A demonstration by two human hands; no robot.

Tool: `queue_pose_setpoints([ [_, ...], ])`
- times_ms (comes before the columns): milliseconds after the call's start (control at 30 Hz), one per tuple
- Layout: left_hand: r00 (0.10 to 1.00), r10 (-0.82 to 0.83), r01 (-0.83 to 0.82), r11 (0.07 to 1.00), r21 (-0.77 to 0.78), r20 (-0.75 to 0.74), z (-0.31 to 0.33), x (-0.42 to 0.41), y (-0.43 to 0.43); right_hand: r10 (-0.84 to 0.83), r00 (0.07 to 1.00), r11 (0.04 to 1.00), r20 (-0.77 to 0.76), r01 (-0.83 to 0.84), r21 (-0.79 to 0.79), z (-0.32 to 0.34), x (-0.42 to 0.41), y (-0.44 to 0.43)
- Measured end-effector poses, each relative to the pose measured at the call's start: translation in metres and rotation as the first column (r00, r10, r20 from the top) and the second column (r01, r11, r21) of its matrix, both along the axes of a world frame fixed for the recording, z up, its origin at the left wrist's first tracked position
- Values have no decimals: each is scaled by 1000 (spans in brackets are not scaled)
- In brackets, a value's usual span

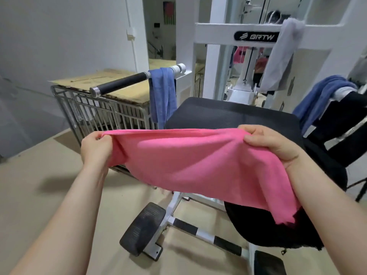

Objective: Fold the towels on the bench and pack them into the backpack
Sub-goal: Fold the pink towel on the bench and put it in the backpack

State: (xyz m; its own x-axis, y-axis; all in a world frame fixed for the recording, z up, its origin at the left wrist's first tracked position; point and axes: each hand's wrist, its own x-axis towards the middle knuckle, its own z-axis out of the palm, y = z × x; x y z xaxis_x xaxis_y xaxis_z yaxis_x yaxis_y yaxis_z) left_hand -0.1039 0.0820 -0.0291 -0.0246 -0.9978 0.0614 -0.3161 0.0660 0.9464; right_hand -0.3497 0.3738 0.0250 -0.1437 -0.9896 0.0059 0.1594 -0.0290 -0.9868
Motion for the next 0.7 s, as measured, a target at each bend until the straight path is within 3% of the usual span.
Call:
queue_pose_setpoints([
  [100, 947, -19, 107, 960, 258, -320, 10, -32, -10, -277, 958, 956, -71, 282, 74, 4, -35, -10],
  [167, 916, -56, 186, 937, 296, -398, 15, -54, -17, -415, 839, 858, -351, 489, 155, 7, -64, -15],
  [233, 914, -111, 216, 948, 236, -391, 18, -81, -25, -385, 657, 766, -648, 619, 173, 9, -100, -19],
  [333, 913, -157, 232, 959, 163, -377, 23, -129, -40, -183, 436, 678, -881, 705, 208, 17, -148, -32],
  [400, 902, -198, 276, 948, 161, -384, 29, -162, -49, -21, 318, 651, -948, 724, 228, 18, -174, -43],
  [500, 877, -222, 328, 925, 194, -425, 37, -207, -67, 87, 194, 625, -977, 753, 205, 16, -212, -61],
  [700, 896, -283, 326, 942, 75, -342, 36, -282, -92, 49, 52, 549, -997, 833, 71, 6, -277, -67],
])
